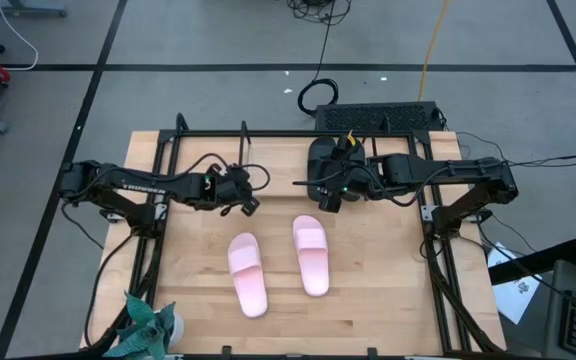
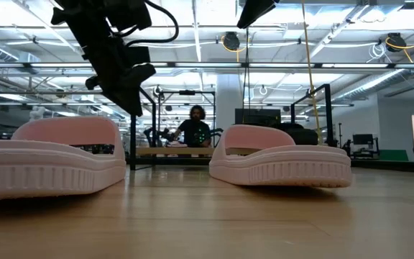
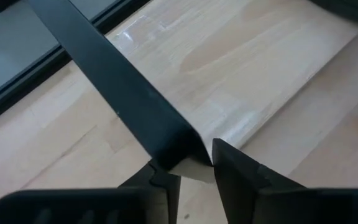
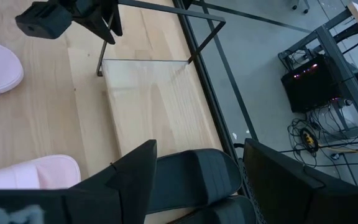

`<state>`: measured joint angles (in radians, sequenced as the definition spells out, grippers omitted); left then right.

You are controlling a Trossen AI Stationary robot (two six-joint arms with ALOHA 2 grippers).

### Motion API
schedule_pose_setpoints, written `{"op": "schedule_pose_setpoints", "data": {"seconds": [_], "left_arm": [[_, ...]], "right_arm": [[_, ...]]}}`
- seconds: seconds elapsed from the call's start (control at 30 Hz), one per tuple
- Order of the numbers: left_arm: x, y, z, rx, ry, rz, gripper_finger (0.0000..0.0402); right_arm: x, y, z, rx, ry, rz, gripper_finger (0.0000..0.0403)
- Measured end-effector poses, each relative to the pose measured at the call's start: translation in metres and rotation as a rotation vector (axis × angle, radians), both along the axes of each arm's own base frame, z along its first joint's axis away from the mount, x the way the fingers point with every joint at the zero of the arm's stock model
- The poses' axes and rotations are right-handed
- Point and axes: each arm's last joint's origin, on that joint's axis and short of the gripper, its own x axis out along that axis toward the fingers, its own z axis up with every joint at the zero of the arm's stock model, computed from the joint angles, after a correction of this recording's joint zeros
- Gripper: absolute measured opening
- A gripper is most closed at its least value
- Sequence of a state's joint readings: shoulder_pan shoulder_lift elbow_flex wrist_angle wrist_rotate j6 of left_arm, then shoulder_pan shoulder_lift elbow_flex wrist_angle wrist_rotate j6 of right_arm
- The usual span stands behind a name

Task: Pick and place slides into the shelf
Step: Adjust the shelf

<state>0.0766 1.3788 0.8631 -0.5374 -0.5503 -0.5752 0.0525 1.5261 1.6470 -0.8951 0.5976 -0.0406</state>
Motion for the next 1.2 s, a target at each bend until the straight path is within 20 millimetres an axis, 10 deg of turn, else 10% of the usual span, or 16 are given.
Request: {"op": "schedule_pose_setpoints", "data": {"seconds": [1.2], "left_arm": [[-0.011, -0.002, 0.019, -0.065, -0.078, -0.03, 0.0275]], "right_arm": [[0.0, 0.0, 0.0, -0.001, 0.0, 0.001, 0.0231]]}}
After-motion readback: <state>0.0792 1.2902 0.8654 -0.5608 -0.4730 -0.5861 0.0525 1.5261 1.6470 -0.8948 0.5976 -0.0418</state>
